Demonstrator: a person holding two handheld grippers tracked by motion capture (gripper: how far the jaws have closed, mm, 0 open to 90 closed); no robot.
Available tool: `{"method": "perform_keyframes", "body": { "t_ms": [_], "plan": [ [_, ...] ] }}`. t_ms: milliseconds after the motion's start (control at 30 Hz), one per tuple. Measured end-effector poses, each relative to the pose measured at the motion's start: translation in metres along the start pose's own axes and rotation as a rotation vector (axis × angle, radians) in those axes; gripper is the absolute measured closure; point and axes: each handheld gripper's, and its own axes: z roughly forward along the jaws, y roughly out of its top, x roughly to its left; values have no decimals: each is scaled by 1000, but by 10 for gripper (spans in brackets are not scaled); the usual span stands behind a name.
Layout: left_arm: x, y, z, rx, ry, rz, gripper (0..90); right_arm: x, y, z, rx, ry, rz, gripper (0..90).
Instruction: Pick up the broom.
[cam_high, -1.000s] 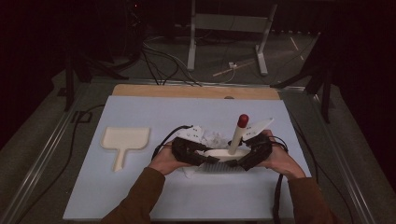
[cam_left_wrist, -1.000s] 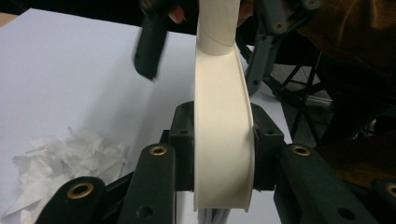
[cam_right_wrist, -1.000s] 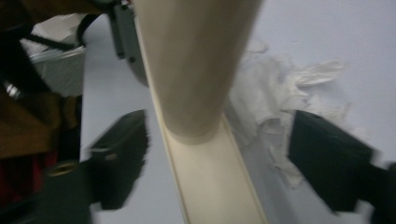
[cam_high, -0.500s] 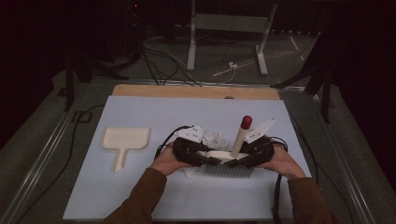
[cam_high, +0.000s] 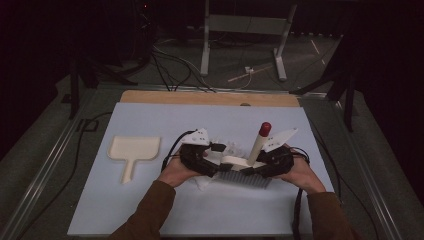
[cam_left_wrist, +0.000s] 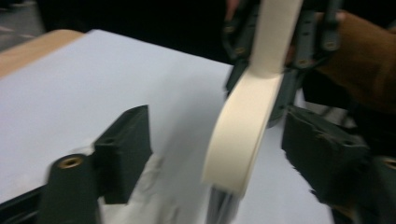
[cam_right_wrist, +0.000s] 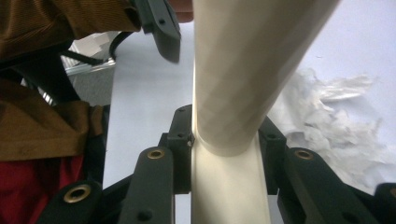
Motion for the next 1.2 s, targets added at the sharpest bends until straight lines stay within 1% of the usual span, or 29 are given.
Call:
{"method": "perform_keyframes", "body": {
  "t_ms": [67, 200, 233, 267, 300, 400, 433, 533, 600, 667, 733, 833, 967, 1033, 1100, 1200],
  "plan": [
    [2, -3, -4, -10, 43, -15, 184, -2, -1, -1, -9, -18, 14, 670],
    [4, -10, -12, -27, 136, -25, 135, -6, -4, -3, -18, -52, 36, 669],
    [5, -12, -14, -26, 151, -26, 122, -6, -4, -4, -21, -64, 42, 669],
    [6, -13, -17, -27, 167, -29, 80, -9, -5, -5, -27, -85, 60, 669],
    [7, -15, -19, -28, 187, -31, 80, -9, -5, -5, -27, -85, 60, 669],
    [10, -18, -27, -20, 252, -48, 25, -12, -6, -8, -36, -118, 84, 669],
    [11, -19, -29, -17, 280, -52, 23, -13, -7, -8, -40, -130, 93, 670],
    [13, -24, -37, -11, 325, -65, 11, -16, -7, -10, -50, -163, 115, 670],
    [14, -27, -41, -16, 347, -71, 10, -16, -8, -12, -62, -187, 128, 669],
    [14, -30, -47, -22, 387, -74, 9, -17, -8, -13, -74, -206, 142, 669],
    [15, -32, -53, -34, 418, -83, 9, -17, -8, -15, -80, -235, 152, 670],
    [15, -35, -61, -40, 470, -87, 9, -17, -9, -16, -87, -278, 173, 669],
    [13, -39, -71, -30, 518, -82, 9, -16, -10, -19, -112, -346, 209, 669],
    [12, -41, -75, -27, 529, -85, 9, -17, -11, -21, -127, -379, 224, 670],
    [11, -43, -80, -25, 541, -86, 9, -18, -12, -22, -135, -398, 243, 670],
    [10, -46, -85, -21, 562, -83, 9, -20, -13, -24, -138, -440, 264, 669]
  ]
}}
